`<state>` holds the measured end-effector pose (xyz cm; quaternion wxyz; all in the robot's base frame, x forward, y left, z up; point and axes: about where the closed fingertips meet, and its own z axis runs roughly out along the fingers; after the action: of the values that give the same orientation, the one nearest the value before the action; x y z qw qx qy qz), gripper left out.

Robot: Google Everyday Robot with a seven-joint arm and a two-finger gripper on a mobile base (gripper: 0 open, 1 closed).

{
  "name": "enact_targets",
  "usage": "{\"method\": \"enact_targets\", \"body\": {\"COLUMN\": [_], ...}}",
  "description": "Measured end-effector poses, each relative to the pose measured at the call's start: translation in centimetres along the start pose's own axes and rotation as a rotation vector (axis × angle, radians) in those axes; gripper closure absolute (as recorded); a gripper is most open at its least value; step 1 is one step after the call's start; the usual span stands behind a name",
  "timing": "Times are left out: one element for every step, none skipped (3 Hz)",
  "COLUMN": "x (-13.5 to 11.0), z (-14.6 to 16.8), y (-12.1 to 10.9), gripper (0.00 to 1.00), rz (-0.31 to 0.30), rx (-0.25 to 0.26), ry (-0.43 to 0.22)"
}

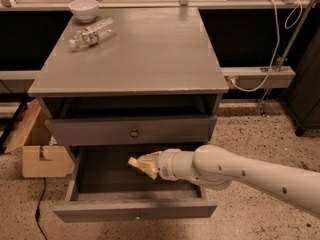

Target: Place sponge into middle drawer

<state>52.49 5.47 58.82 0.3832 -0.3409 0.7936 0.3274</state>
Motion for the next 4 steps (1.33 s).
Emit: {"method": "enact_targets", "body": {"x": [1.3,2.7,2.8,2.8], "z": [2.6,5.0,5.4,5.4], "y": [-1.4,-2.5,-2.6,-2.6], "gripper": [1.0,1.0,0.86,0.62], "rz": [0.032,0.057,0.059,0.059], "rx": [0.021,0.047,0.051,0.051], "ry": [-0.001,0.009,0.011,0.011]}}
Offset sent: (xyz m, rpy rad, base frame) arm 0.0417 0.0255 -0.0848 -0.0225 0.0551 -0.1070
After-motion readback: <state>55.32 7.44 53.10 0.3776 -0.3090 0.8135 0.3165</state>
